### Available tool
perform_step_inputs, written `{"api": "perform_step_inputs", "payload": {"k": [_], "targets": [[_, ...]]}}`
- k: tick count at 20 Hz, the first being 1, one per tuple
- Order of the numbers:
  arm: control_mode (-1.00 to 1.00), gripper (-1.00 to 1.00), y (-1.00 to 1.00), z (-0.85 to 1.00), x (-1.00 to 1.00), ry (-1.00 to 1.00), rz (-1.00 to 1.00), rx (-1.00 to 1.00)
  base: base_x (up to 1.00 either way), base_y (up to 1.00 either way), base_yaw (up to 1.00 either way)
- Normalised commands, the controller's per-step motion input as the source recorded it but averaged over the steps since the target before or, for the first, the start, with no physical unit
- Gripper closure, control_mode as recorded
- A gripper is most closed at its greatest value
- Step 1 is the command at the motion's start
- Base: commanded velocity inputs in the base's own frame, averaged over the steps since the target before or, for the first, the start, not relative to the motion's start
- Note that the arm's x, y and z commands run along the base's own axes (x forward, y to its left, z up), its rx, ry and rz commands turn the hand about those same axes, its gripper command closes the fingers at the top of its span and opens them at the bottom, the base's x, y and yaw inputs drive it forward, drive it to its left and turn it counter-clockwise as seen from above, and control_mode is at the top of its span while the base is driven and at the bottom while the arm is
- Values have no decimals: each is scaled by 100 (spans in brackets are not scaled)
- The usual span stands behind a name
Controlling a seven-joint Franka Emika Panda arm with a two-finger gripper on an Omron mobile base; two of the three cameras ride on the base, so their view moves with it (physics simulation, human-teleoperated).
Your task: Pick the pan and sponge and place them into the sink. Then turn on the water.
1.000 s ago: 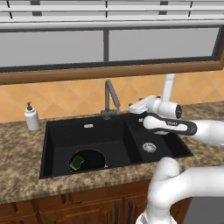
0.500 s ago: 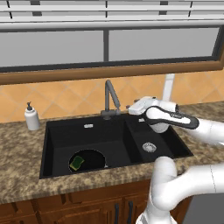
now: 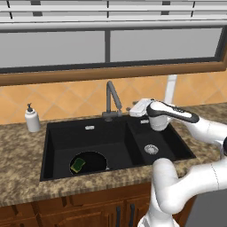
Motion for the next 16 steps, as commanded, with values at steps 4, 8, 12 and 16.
{"api": "perform_step_inputs", "payload": {"k": [4,8,12,16], "targets": [[-100,-100,16,-1,14,0,0,0,0,0,0],[-100,-100,17,-8,16,0,0,0,0,0,0],[-100,-100,0,-10,34,1,0,7,0,0,0],[-100,-100,-5,-28,33,3,0,15,0,0,0]]}}
